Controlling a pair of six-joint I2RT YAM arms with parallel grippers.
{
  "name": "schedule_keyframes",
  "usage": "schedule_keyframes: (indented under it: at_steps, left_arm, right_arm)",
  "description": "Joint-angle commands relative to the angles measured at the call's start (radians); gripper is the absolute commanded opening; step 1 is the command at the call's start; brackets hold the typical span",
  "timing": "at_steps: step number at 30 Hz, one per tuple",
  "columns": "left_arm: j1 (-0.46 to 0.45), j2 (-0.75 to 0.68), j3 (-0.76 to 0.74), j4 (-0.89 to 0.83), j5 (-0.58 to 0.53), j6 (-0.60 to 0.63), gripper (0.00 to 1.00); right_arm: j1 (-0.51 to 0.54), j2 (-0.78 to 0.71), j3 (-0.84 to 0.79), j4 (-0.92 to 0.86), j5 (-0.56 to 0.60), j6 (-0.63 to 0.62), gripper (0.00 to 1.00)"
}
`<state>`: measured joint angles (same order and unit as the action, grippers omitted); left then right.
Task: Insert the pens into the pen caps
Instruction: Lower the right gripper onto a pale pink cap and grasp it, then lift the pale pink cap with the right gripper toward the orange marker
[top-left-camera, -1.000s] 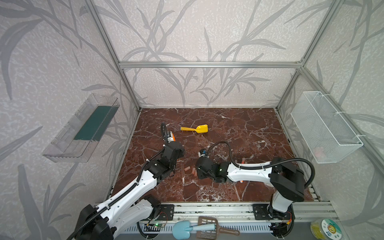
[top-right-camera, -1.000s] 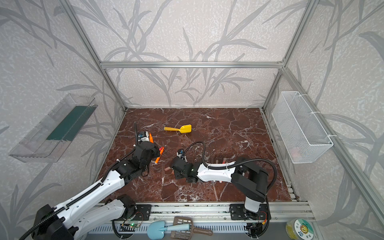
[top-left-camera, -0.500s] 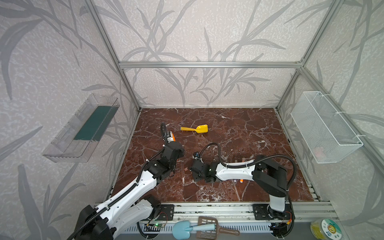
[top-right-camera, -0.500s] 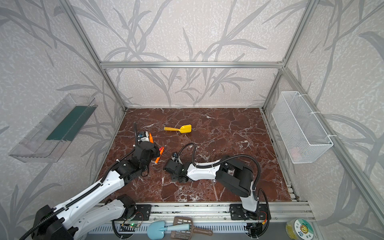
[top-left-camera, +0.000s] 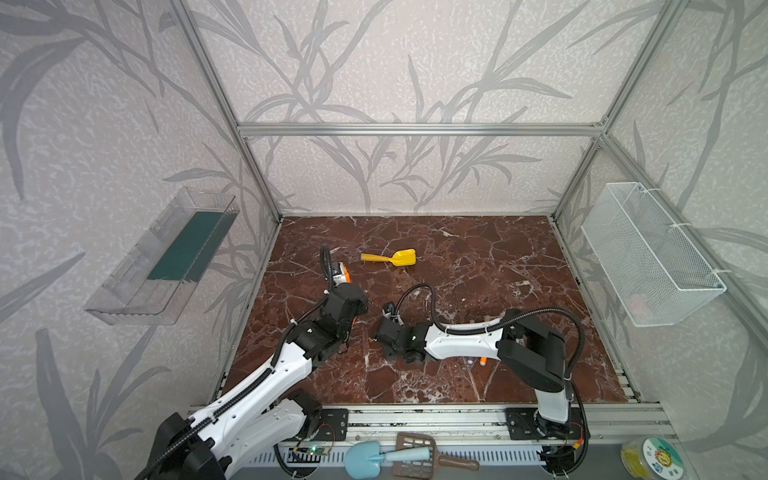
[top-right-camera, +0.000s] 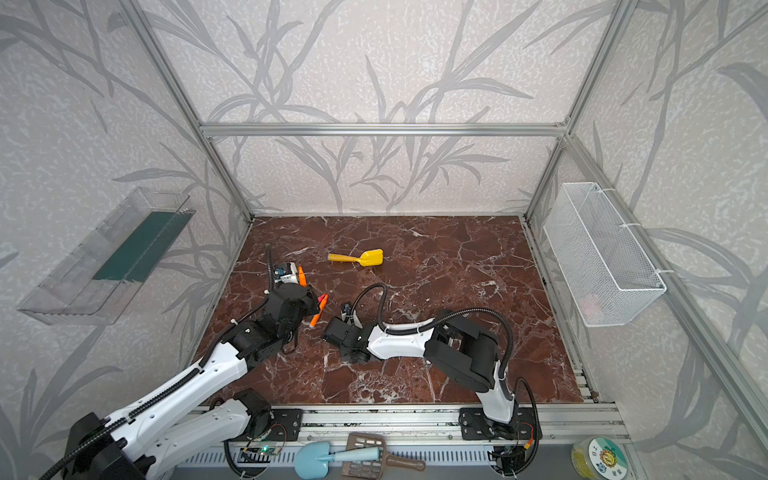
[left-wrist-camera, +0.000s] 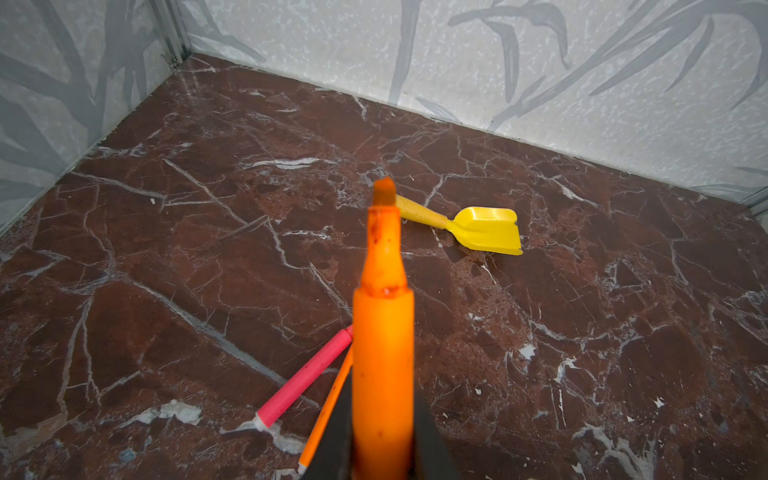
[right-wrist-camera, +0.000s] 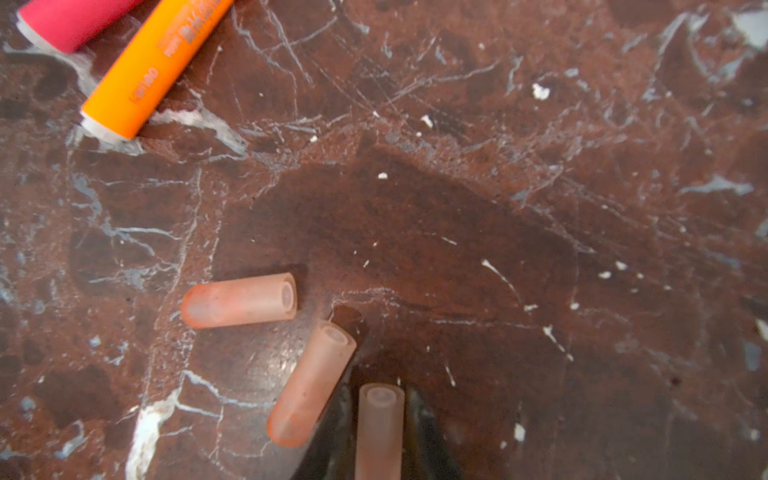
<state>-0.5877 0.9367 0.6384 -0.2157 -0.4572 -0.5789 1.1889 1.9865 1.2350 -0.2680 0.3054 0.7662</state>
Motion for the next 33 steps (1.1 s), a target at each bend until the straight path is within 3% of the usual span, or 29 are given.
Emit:
schedule_keyframes:
  at_steps: [1,6,12,19,21,23,25,29,33]
  left_arm:
    - [0.004,-0.017,-0.011,-0.002,-0.009,-0.016,0.00]
    - [0.004,-0.021,-0.014,0.023,0.050,0.010,0.00]
    - [-0.012,-0.004,-0.014,0.110,0.228,0.068,0.00]
    - [-0.182,0.043,0.034,0.137,0.237,0.136,0.00]
    - [-0.218,0.072,0.070,0.088,0.270,0.039,0.00]
    - [-0.235,0.099,0.106,0.036,0.374,-0.083,0.00]
    - [-0.291,0.109,0.080,0.064,0.399,-0.175,0.00]
    - [-0.410,0.143,-0.063,0.308,0.412,-0.252,0.00]
    - [-0.530,0.236,-0.121,0.502,0.383,-0.246,0.00]
  right_arm:
    - [0.006,0.000,-0.032,-0.047,0.008,0.011,0.16]
    - [0.001,-0.130,-0.119,-0.028,0.067,0.040,0.13]
    - [-0.054,-0.390,-0.268,0.023,0.078,0.048,0.12]
    - [-0.157,-0.795,-0.528,0.137,0.133,0.080,0.11]
    - [-0.211,-0.917,-0.593,0.167,0.134,0.074,0.11]
    - [-0.253,-1.029,-0.637,0.156,0.126,0.074,0.11]
    - [-0.296,-1.144,-0.681,0.148,0.118,0.080,0.12]
    - [-0.387,-1.301,-0.756,0.193,0.044,0.079,0.13]
    - [-0.454,-1.382,-0.792,0.232,-0.068,0.094,0.13]
